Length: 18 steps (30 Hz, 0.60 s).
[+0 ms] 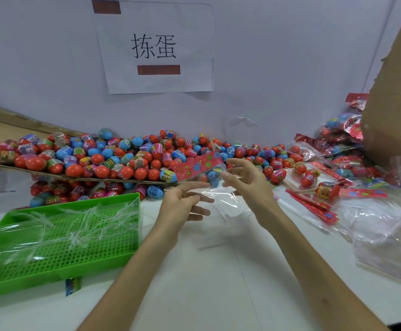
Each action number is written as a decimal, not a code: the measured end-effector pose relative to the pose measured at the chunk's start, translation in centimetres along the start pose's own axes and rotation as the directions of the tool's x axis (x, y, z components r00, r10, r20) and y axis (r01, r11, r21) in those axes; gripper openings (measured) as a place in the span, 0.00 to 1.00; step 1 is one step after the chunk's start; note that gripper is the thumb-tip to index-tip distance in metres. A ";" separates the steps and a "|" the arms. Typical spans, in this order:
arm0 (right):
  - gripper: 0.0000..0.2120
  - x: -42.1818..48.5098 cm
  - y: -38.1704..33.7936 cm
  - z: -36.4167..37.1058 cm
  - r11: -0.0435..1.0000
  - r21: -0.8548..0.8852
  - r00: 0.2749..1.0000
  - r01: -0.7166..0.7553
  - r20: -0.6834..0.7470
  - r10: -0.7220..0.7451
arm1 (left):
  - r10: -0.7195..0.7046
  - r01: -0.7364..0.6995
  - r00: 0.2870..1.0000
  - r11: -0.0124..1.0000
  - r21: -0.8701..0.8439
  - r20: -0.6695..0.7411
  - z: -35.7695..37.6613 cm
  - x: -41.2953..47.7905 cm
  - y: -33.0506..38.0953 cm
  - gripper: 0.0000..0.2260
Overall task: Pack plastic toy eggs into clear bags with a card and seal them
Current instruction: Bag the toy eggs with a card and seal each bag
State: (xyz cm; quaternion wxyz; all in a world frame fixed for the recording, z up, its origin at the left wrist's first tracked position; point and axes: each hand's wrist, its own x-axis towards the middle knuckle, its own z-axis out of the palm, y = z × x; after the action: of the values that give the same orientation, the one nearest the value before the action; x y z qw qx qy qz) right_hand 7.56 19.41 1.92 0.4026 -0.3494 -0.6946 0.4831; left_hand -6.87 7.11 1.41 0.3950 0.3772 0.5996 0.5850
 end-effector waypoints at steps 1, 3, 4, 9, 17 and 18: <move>0.17 -0.1 -0.1 0.0 0.999 -0.009 0.999 0.036 -0.026 -0.037 | -0.003 0.003 1.000 1.000 0.024 0.017 0.1 -0.1 0.0 0.17; 0.13 -0.2 -0.2 -0.1 0.992 -0.068 0.991 0.105 -0.076 -0.111 | 0.000 -0.003 0.999 0.996 0.086 0.041 0.3 -0.1 0.0 0.18; 0.10 -0.2 -0.2 -0.2 0.985 -0.110 0.984 0.130 -0.105 -0.142 | 0.002 -0.008 0.999 0.994 0.113 0.050 0.4 -0.1 -0.1 0.18; 0.05 -0.2 -0.2 -1.0 0.979 -0.179 0.976 0.098 -0.176 -0.130 | 0.002 -0.009 0.999 0.986 0.168 0.045 0.5 0.0 -0.1 0.19; 0.09 -0.3 -0.1 -1.8 0.955 -0.286 0.948 0.079 -0.273 -0.160 | -0.075 0.077 0.997 0.984 0.158 -0.021 0.5 0.4 -0.5 0.20; 0.10 -0.4 -0.2 -1.8 0.932 -0.340 0.924 0.126 -0.302 -0.235 | -0.078 0.083 0.996 0.981 0.175 -0.034 0.6 0.4 -0.6 0.20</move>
State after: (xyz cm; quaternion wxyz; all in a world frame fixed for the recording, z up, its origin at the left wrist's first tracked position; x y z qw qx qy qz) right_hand 9.29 19.65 2.42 0.4982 -0.4202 -0.7127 0.2594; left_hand -6.47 7.68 0.79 0.3752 0.3782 0.6689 0.5184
